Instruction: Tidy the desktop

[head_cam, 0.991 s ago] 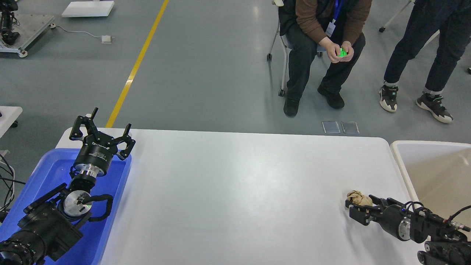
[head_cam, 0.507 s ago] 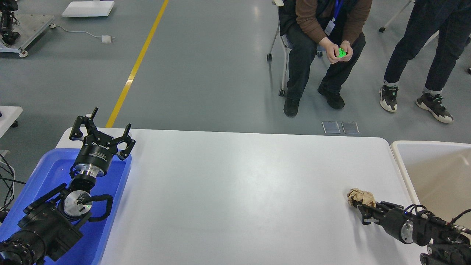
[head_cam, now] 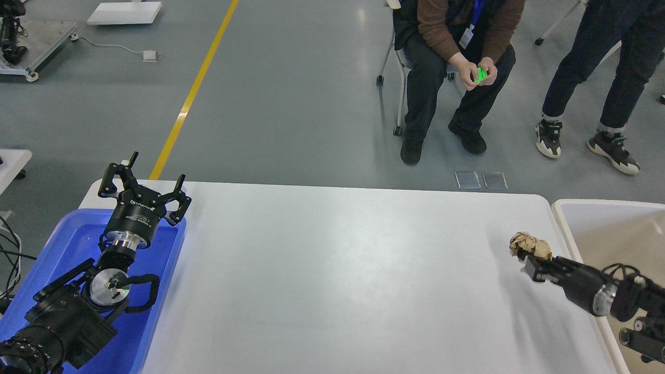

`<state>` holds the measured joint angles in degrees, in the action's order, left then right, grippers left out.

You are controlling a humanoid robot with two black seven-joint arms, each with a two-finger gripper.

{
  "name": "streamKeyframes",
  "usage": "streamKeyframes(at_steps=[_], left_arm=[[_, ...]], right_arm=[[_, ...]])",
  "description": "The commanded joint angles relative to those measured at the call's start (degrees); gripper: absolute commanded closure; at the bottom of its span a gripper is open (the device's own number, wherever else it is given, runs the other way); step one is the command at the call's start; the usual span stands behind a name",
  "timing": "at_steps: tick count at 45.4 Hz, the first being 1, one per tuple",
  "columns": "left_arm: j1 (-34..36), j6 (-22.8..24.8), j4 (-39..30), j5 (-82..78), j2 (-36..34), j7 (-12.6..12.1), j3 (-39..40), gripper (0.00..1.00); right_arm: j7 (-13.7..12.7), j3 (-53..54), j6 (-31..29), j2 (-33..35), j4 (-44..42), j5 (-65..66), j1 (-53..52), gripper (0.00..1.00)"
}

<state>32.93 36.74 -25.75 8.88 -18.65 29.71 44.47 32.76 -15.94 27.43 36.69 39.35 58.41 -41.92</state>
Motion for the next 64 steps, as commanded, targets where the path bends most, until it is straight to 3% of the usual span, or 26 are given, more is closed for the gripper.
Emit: streamKeyframes(at_steps=[1,12,22,32,40,45,50,58,64], left_arm=[[0.03,0.0,0.0,-0.01,0.02,0.0,0.0,0.0],[-0.06,0.0,0.0,-0.01,-0.07,0.0,0.0,0.0],[0.03,0.0,0.0,-0.01,0.02,0.0,0.0,0.0],[0.03,0.0,0.0,-0.01,0.02,0.0,0.0,0.0],[0.03,0.0,0.0,-0.01,-0.07,0.0,0.0,0.0],[-0.06,0.0,0.0,-0.01,0.02,0.0,0.0,0.0],[-0.06,0.0,0.0,-0.01,0.02,0.0,0.0,0.0],[-0.06,0.0,0.0,-0.01,-0.07,0.0,0.0,0.0],[-0.06,0.0,0.0,-0.01,0.02,0.0,0.0,0.0]], right_arm=[[1.43,-0.05,-0.63,11.2,11.35,-1.81,-6.5,1.0],[1.43,-0.32,-4.05,21.58,19.36,-1.72,-13.53,1.0],[1.17,-0.14,-10.73,25.89,18.13,-1.72,-18.28,1.0],[0.38,-1.37,-13.45,23.7,2.86,-1.81,-16.7,1.0],[-0.06,-1.55,-19.61,15.18,-13.93,-3.21,-11.87,1.0],[-0.67,-1.64,-24.26,9.47,-21.58,-11.28,-7.65,1.0],[-4.79,-1.37,-28.13,4.98,-25.99,-20.59,-5.72,1.0],[-16.04,-0.5,-28.66,-0.2,-26.52,-39.58,-3.34,1.0],[-22.64,0.47,-28.49,-3.28,-27.31,-52.59,-1.85,1.0]])
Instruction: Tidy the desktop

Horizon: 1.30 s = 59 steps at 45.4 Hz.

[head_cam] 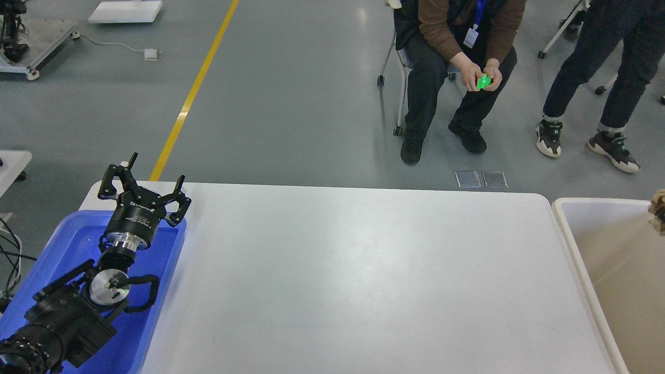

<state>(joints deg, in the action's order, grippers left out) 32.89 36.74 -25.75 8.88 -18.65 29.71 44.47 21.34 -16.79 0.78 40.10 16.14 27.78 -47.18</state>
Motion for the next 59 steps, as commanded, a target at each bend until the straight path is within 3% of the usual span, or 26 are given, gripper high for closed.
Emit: streamKeyframes(at_steps=[1,9,14,18,29,33,36,40,43,48,51,59], left_arm=[[-0.02,0.0,0.0,0.0,-0.07,0.0,0.0,0.0],[-0.02,0.0,0.0,0.0,0.02,0.0,0.0,0.0],[-0.02,-0.08,0.0,0.0,0.02,0.0,0.0,0.0],[-0.02,0.0,0.0,0.0,0.02,0.0,0.0,0.0],[0.06,-0.09,0.0,0.08,0.02,0.0,0.0,0.0],[-0.02,-0.09,0.0,0.0,0.02,0.0,0.0,0.0],[0.06,-0.09,0.0,0.08,0.02,0.0,0.0,0.0],[0.06,-0.09,0.0,0.0,0.02,0.0,0.0,0.0],[0.06,-0.09,0.0,0.08,0.02,0.0,0.0,0.0],[0.06,-0.09,0.0,0.0,0.02,0.0,0.0,0.0],[-0.02,-0.09,0.0,0.08,0.02,0.0,0.0,0.0],[0.06,-0.09,0.0,0.08,0.02,0.0,0.0,0.0]], right_arm=[[-12.1,1.67,-1.83,-7.05,-4.53,-23.54,3.85,1.0],[-18.34,9.74,-1.13,-11.62,-7.87,-32.61,6.93,1.0],[-20.89,17.39,-0.95,-13.3,-9.72,-32.96,8.42,1.0],[-22.04,21.62,-0.95,-13.65,-10.07,-32.96,9.3,1.0],[-22.13,23.38,0.54,-13.91,-10.16,-33.05,9.57,1.0],[-22.13,23.47,0.72,-13.91,-10.42,-33.05,9.74,0.8],[-22.13,23.47,0.81,-14.0,-11.12,-33.14,10.01,0.55],[-22.13,23.91,0.72,-14.26,-11.39,-33.14,10.09,0.49],[-22.04,24.61,0.72,-14.26,-11.39,-33.14,10.62,0.39],[-22.04,25.93,0.81,-14.26,-11.57,-33.14,10.71,0.19],[-21.86,26.11,0.89,-14.26,-11.57,-33.14,10.8,0.03],[-21.69,26.19,0.81,-13.91,-11.39,-33.05,10.01,0.01]])
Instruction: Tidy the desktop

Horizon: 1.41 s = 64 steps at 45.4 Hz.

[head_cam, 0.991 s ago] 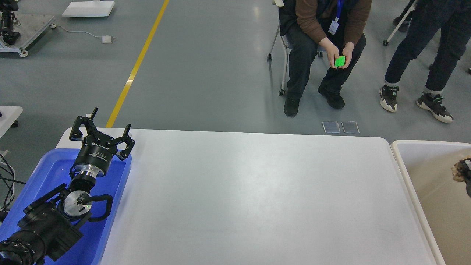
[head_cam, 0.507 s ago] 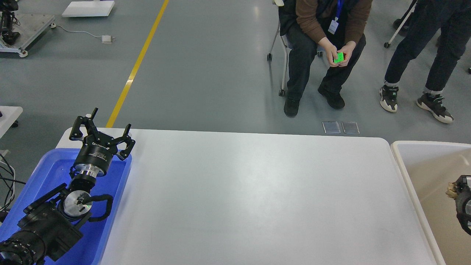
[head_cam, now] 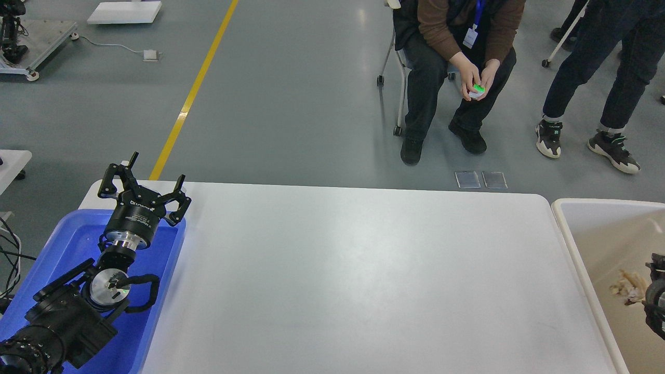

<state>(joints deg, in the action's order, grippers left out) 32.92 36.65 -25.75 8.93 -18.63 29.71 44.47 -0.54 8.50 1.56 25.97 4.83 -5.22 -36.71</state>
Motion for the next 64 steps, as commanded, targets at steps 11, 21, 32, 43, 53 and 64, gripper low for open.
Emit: streamKeyframes(at_steps=[11,21,32,43,53,64], left_arm=[[0.03,0.0,0.0,-0.05,0.0,0.0,0.0,0.0],[0.03,0.0,0.0,-0.05,0.0,0.0,0.0,0.0],[0.03,0.0,0.0,0.04,0.0,0.0,0.0,0.0],[0.03,0.0,0.0,-0.05,0.0,0.0,0.0,0.0],[0.03,0.0,0.0,-0.05,0.0,0.0,0.0,0.0],[0.03,0.0,0.0,0.04,0.0,0.09,0.0,0.0]], right_arm=[[0.45,1.08,-0.06,1.19,0.18,-0.05,-3.36,0.01],[0.54,1.69,-0.68,3.03,0.53,-0.22,-8.37,0.01],[-0.08,14.78,-1.21,5.05,5.79,-0.31,-14.17,0.0],[0.01,30.86,-3.31,6.11,16.08,-4.96,-14.88,0.0],[0.01,39.49,-11.83,1.81,21.36,-13.23,-14.09,0.0],[0.1,40.72,-20.01,-7.59,22.06,-19.3,-13.03,0.0]])
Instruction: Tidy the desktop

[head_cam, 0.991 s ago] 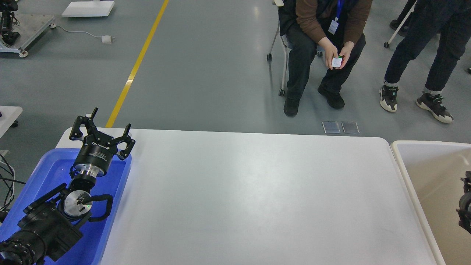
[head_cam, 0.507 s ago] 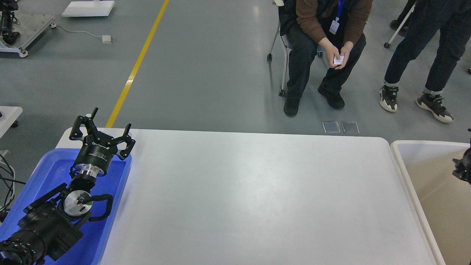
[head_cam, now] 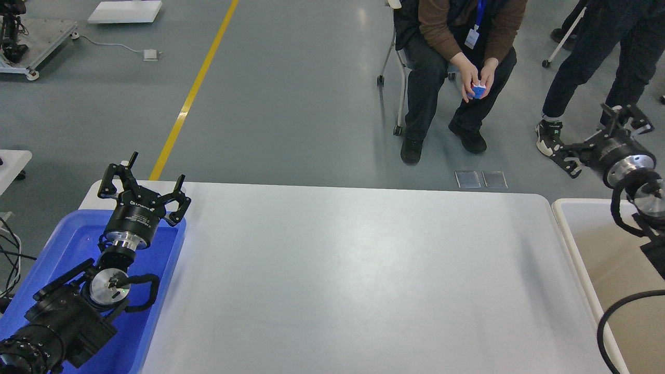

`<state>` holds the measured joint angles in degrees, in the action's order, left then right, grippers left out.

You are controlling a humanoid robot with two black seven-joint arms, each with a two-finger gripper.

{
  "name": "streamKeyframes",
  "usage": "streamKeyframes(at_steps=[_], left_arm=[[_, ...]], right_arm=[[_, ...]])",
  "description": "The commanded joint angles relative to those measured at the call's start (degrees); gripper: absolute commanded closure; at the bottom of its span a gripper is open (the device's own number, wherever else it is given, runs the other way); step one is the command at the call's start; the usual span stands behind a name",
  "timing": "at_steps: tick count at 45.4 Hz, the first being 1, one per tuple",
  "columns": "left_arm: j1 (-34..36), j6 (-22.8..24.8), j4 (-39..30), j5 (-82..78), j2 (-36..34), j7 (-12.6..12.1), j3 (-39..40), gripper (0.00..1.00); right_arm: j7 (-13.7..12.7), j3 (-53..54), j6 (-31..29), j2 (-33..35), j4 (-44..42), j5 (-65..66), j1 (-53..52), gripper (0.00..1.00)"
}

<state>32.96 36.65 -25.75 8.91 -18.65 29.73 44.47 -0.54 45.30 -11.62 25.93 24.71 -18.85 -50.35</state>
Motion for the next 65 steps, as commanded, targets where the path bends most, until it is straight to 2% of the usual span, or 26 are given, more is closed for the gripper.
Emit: streamKeyframes(at_steps=[1,9,22,32,39,47,65], left_arm=[[-0.08,0.0,0.0,-0.03,0.02,0.07,0.0,0.0],[-0.08,0.0,0.0,0.06,0.02,-0.02,0.0,0.0],[0.0,0.0,0.0,0.06,0.02,0.07,0.0,0.0],[0.0,0.0,0.0,0.06,0.02,0.07,0.0,0.0],[0.0,0.0,0.0,-0.03,0.02,0.07,0.0,0.0],[-0.08,0.0,0.0,0.06,0.02,0.07,0.0,0.0],[0.0,0.0,0.0,-0.03,0.02,0.07,0.0,0.0]], right_arm=[[0.1,3.83,-6.93,-8.6,2.18,-5.67,0.69,0.0],[0.27,3.83,-8.06,-15.46,2.36,-5.58,2.44,0.0],[0.27,3.48,-12.81,-20.83,2.27,-5.41,6.13,0.0],[0.36,2.95,-17.03,-21.53,2.27,-5.06,9.65,0.0],[0.36,2.51,-17.21,-21.27,1.92,-4.09,10.44,0.0],[0.54,1.63,-17.03,-21.18,1.39,3.64,9.56,0.0],[0.62,1.19,-17.03,-21.53,-1.25,3.82,9.74,0.0]])
